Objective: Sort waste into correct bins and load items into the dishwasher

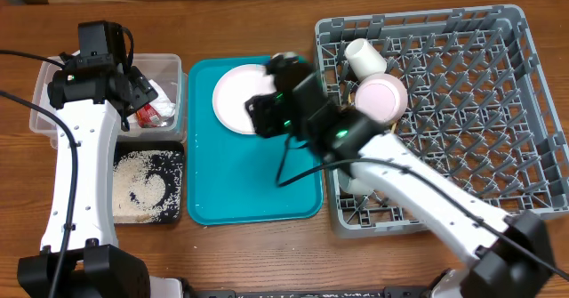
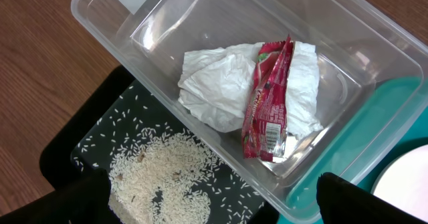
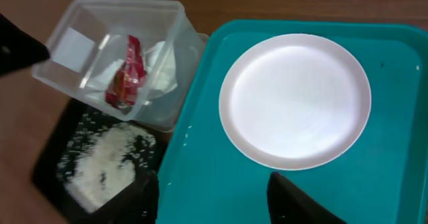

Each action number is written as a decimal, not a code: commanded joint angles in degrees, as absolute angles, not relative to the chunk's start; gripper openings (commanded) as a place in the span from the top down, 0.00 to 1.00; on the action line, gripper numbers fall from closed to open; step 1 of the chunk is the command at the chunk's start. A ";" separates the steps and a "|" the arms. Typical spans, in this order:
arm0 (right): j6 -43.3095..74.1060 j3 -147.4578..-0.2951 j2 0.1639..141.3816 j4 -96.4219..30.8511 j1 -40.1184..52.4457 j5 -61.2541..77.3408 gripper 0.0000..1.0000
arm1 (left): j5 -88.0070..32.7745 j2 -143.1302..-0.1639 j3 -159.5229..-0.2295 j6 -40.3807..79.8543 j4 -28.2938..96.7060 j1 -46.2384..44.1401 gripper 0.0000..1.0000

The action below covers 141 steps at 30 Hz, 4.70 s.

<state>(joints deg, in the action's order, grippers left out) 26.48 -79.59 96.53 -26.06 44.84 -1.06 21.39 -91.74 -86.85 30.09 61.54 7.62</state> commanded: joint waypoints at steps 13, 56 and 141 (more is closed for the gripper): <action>23.53 -80.64 107.02 -22.41 47.13 -10.72 0.40 | 21.06 -90.85 -88.14 30.89 61.47 7.81 0.00; 14.74 -80.64 119.81 -10.11 46.68 -10.26 0.96 | 21.06 -90.87 -88.14 30.89 61.45 7.81 0.00; 17.23 -88.18 111.92 -35.99 39.59 0.86 0.80 | 21.08 -90.87 -88.14 30.89 61.45 7.81 0.00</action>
<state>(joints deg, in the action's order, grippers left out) 18.06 -86.85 114.17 -36.03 39.81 8.10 21.39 -91.74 -86.85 30.09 61.54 7.62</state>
